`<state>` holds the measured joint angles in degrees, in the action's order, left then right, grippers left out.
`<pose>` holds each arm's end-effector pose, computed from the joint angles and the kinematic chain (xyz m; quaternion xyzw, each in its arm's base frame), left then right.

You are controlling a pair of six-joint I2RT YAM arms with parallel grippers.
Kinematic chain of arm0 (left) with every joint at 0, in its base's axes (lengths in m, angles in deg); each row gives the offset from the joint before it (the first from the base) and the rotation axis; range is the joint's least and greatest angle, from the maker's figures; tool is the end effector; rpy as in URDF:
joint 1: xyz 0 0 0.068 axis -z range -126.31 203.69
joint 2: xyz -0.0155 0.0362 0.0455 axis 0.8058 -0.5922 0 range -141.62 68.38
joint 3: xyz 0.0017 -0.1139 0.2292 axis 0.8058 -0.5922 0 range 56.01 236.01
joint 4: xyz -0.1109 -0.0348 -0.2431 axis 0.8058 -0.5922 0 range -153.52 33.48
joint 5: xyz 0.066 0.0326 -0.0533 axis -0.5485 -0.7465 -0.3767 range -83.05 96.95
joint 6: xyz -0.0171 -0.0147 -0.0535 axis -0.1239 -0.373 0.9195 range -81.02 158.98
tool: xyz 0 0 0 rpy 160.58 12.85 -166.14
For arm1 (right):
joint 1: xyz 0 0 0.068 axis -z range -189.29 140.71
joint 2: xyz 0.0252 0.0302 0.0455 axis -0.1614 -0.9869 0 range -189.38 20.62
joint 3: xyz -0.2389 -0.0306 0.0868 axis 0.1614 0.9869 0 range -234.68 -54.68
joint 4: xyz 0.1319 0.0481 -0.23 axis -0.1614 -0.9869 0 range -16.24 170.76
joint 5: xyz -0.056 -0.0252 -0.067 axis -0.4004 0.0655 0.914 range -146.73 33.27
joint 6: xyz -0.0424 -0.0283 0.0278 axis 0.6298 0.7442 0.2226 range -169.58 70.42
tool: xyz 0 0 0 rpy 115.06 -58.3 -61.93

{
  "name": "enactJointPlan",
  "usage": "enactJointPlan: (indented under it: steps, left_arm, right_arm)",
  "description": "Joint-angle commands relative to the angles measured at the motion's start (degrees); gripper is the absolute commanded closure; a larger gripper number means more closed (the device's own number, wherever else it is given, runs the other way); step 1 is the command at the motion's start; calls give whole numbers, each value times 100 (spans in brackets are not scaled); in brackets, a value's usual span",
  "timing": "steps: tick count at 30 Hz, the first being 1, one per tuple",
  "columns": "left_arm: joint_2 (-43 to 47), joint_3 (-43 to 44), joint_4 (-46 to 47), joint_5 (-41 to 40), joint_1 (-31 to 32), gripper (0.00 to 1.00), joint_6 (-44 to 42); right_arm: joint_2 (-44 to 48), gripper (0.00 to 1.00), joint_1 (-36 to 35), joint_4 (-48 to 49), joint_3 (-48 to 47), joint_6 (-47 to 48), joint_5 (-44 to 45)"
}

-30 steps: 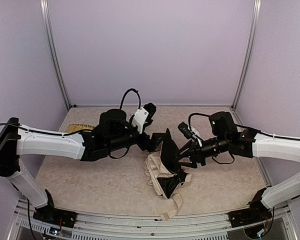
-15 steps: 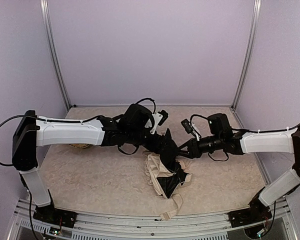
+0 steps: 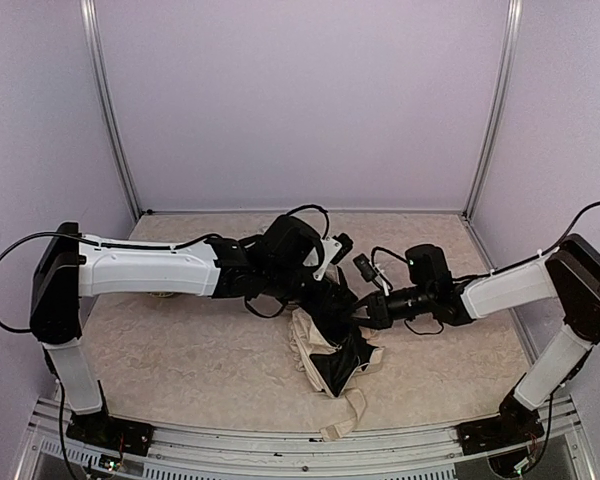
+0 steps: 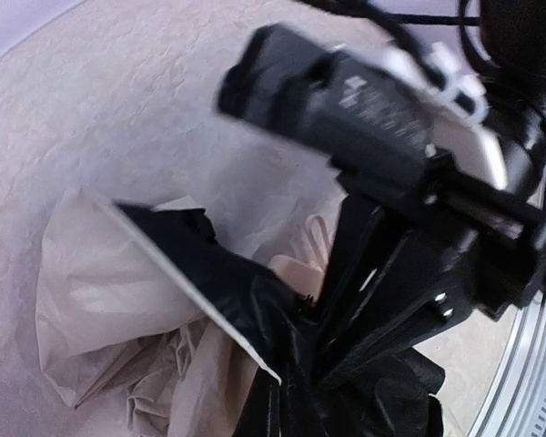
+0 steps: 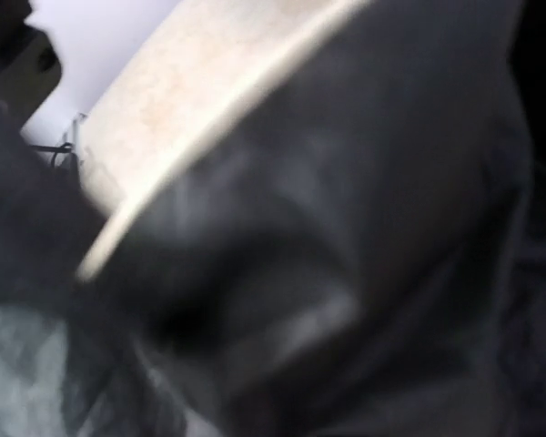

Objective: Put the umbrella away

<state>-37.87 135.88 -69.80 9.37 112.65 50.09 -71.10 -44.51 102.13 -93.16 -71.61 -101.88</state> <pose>0.2211 -0.3708 0.2174 0.3752 0.8234 -0.2598 0.3373 0.2403 0.2056 0.1382 -0.2780 0.7803 0.5094 0.2330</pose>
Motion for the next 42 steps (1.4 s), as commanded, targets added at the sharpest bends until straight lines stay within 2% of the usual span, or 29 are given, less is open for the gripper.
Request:
enactJointPlan:
  steps: [1, 7, 11, 18, 21, 24, 28, 31, 36, 40, 42]
  left_arm:
    - [-35, 619, -2, -331, 480, 100, -767]
    - [-68, 1033, 72, -710, 907, 100, -1301]
    - [-120, 1153, 198, -886, 911, 100, -1498]
    - [-9, 915, 94, -1045, 904, 100, -1542]
    - [163, 585, 169, -1188, 864, 100, -1489]
    - [215, 407, 228, -1267, 807, 100, -1453]
    - [105, 370, 272, -1329, 803, 100, -1530]
    - [-6, 377, 323, -1161, 818, 100, -1605]
    - [-167, 275, 401, -866, 883, 100, -1874]
    - [-387, 219, 364, -278, 1021, 100, -2130]
    - [-478, 145, 357, 124, 1122, 100, -2438]
  right_arm:
    - [-285, 91, -90, 1251, -78, -375, -347]
    - [-1056, 100, -225, 2719, -608, -1338, -356]
    - [-1603, 100, -371, 3860, -920, -2118, 33]
    - [-2017, 99, -426, 3858, -1456, -2178, 724]
    - [-1837, 88, -371, 3204, -1398, -1890, 643]
    - [-1426, 83, -222, 2528, -945, -1701, 723]
    - [-585, 72, 146, 1897, -40, -1707, 866]
    - [112, 64, 325, 1067, 294, -1423, 911]
    - [1269, 61, 620, -1162, 90, -705, 1842]
    - [1880, 59, 806, -1923, -272, 134, 2240]
    - [1958, 57, 808, -2143, -588, 642, 2038]
